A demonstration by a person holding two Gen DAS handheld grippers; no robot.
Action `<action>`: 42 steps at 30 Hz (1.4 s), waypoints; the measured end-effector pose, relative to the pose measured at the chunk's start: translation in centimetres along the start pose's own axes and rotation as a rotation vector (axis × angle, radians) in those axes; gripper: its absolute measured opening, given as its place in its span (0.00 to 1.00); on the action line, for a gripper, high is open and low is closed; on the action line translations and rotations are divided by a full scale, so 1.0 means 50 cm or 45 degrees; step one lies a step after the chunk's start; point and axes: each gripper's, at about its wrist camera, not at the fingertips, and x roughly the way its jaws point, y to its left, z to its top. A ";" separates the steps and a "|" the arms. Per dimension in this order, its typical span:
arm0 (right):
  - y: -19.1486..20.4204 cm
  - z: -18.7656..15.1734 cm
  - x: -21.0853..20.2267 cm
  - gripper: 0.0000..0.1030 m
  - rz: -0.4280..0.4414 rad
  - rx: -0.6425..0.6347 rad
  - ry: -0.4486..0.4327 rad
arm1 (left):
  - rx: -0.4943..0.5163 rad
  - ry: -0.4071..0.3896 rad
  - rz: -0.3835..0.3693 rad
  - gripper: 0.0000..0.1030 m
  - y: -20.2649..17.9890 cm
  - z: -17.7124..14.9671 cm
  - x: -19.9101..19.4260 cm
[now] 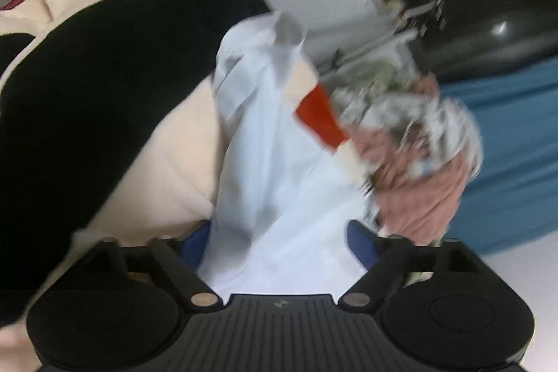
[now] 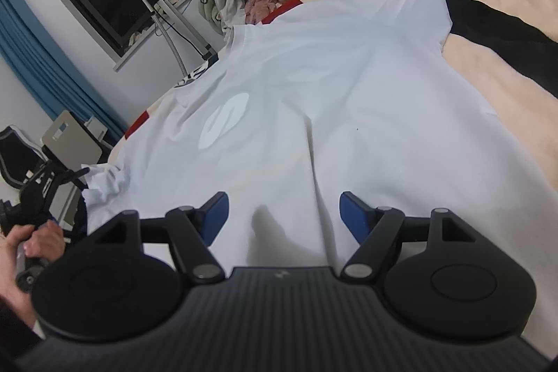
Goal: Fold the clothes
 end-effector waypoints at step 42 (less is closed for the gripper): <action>0.052 -0.001 -0.072 0.71 0.007 -0.300 -0.209 | 1.056 -0.417 0.355 0.80 -0.195 -0.176 -0.347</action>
